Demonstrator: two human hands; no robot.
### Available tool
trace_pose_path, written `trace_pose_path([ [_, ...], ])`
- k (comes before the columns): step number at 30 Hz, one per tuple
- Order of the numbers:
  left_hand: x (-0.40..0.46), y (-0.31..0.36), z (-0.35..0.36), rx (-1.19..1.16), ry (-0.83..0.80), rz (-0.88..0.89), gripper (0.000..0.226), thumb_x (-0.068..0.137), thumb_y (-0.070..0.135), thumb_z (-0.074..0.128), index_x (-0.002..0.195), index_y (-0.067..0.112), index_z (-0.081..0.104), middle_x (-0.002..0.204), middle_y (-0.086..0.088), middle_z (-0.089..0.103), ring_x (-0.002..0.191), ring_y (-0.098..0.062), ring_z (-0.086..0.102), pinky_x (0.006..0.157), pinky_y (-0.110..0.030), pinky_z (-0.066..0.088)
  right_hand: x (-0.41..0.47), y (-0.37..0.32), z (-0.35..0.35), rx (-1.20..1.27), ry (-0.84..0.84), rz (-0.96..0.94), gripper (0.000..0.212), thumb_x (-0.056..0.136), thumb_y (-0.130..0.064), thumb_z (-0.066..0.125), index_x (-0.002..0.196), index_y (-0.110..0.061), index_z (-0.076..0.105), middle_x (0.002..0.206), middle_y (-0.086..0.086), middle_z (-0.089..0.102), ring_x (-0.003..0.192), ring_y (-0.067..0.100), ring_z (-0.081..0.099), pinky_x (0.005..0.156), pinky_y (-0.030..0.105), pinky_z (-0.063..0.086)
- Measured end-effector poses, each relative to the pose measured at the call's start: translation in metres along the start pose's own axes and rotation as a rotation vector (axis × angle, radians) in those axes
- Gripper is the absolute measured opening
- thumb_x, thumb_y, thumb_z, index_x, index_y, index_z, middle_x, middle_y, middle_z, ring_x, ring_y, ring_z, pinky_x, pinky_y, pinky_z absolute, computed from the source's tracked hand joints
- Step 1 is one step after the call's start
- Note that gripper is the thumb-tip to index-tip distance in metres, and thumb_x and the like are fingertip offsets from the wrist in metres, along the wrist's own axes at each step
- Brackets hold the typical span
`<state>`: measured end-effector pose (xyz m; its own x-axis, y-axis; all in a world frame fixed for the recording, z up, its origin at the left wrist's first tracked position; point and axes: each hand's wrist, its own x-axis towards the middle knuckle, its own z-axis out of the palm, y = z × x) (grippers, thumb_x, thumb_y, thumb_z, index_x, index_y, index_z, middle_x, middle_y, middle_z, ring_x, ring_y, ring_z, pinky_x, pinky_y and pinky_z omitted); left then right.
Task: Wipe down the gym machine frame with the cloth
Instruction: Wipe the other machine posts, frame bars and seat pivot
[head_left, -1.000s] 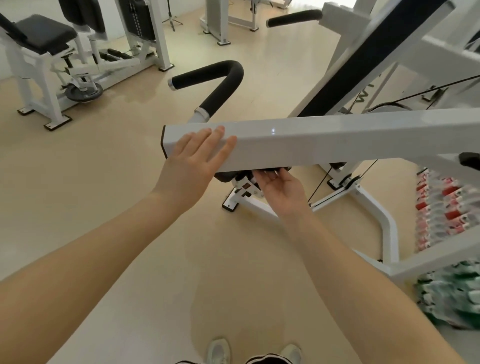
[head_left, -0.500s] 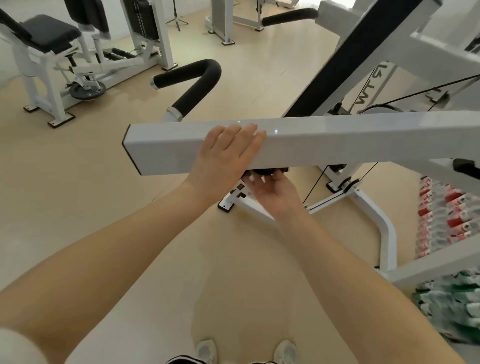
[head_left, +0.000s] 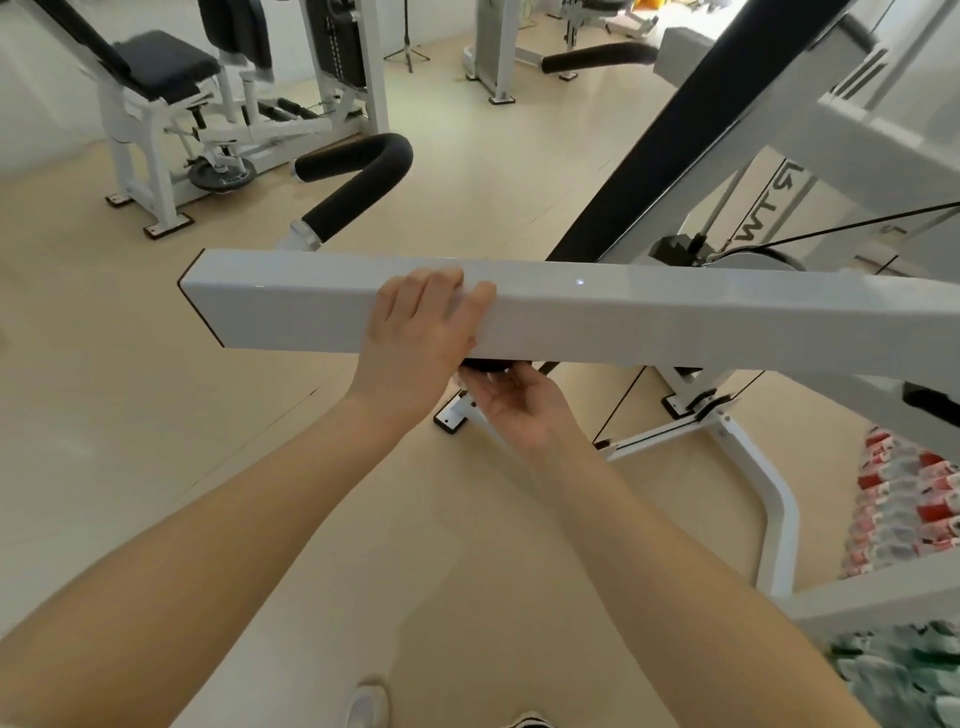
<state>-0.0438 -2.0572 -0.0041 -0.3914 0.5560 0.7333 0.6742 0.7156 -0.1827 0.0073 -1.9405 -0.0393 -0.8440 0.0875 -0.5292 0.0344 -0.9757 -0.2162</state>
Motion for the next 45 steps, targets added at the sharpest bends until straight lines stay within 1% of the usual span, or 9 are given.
trace_pose_path([
  [3,0.004,0.018,0.0,-0.009,0.068,0.063,0.046,0.071,0.013,0.067,0.114,0.015,0.05,0.106,-0.01,0.062,0.101,-0.026,0.041,0.091,-0.037,0.03,-0.017,-0.04,-0.015,0.058,-0.001,-0.039,0.025,0.098,-0.009,0.043,0.083,0.003,0.059,0.082,0.022,0.067,0.108,0.039,0.055,0.097,0.051,0.041],
  [8,0.023,0.061,0.009,-0.059,0.119,0.133,0.052,0.073,0.013,0.065,0.121,0.017,0.046,0.112,-0.008,0.062,0.103,-0.024,0.043,0.093,-0.037,0.031,-0.037,-0.091,-0.034,-0.036,0.009,-0.197,0.02,0.095,-0.008,0.043,0.086,-0.005,0.06,0.095,0.007,0.062,0.101,0.032,0.06,0.077,0.056,0.046],
  [15,0.036,0.096,0.024,0.034,0.111,0.072,0.059,0.071,0.016,0.064,0.124,0.024,0.04,0.114,-0.005,0.037,0.101,-0.025,0.038,0.085,-0.039,0.028,-0.038,-0.076,-0.031,0.04,-0.135,-0.096,0.047,0.097,-0.01,0.04,0.064,0.0,0.072,0.089,0.012,0.063,0.093,0.033,0.058,0.085,0.055,0.047],
  [22,0.042,0.105,0.024,0.005,0.083,0.047,0.05,0.07,0.021,0.065,0.114,0.019,0.043,0.114,-0.005,0.035,0.103,-0.027,0.036,0.087,-0.038,0.026,-0.037,-0.107,-0.049,-0.082,-0.022,-0.133,0.025,0.1,-0.015,0.04,0.091,-0.005,0.061,0.096,0.011,0.062,0.097,0.035,0.06,0.085,0.055,0.047],
  [26,0.043,0.109,0.025,-0.006,0.061,0.012,0.046,0.071,0.022,0.062,0.112,0.018,0.043,0.113,-0.005,0.034,0.102,-0.027,0.035,0.086,-0.038,0.026,-0.048,-0.126,-0.07,-0.169,-0.042,-0.197,0.021,0.099,-0.018,0.043,0.094,-0.007,0.06,0.09,0.007,0.07,0.082,0.031,0.069,0.079,0.056,0.052],
  [31,0.045,0.112,0.022,-0.008,0.03,-0.015,0.048,0.07,0.023,0.064,0.112,0.017,0.041,0.111,-0.006,0.033,0.1,-0.028,0.033,0.086,-0.039,0.026,-0.041,-0.095,-0.063,-0.113,-0.115,-0.134,0.02,0.098,-0.008,0.038,0.098,-0.003,0.058,0.083,0.007,0.07,0.082,0.028,0.067,0.093,0.05,0.048],
  [33,0.044,0.113,0.021,-0.008,0.017,-0.021,0.049,0.07,0.023,0.064,0.112,0.017,0.04,0.112,-0.006,0.032,0.101,-0.028,0.033,0.087,-0.039,0.025,-0.037,-0.081,-0.058,-0.111,-0.124,-0.114,0.017,0.098,-0.007,0.039,0.106,-0.008,0.054,0.08,0.006,0.071,0.087,0.027,0.064,0.082,0.047,0.054],
  [39,0.045,0.119,0.02,-0.014,0.025,-0.025,0.051,0.067,0.015,0.067,0.112,0.014,0.042,0.112,-0.006,0.032,0.101,-0.028,0.034,0.087,-0.037,0.025,-0.05,-0.12,-0.073,0.012,-0.035,-0.274,0.018,0.097,-0.002,0.038,0.092,-0.012,0.053,0.091,0.013,0.068,0.087,0.037,0.063,0.078,0.051,0.047],
  [45,0.064,0.142,0.026,-0.014,0.059,0.165,0.061,0.065,0.014,0.066,0.121,0.021,0.042,0.114,-0.002,0.036,0.102,-0.023,0.038,0.086,-0.035,0.026,-0.056,-0.135,-0.068,0.091,0.035,-0.408,0.018,0.098,-0.003,0.038,0.097,-0.014,0.052,0.096,0.011,0.063,0.088,0.031,0.063,0.079,0.05,0.049],
])
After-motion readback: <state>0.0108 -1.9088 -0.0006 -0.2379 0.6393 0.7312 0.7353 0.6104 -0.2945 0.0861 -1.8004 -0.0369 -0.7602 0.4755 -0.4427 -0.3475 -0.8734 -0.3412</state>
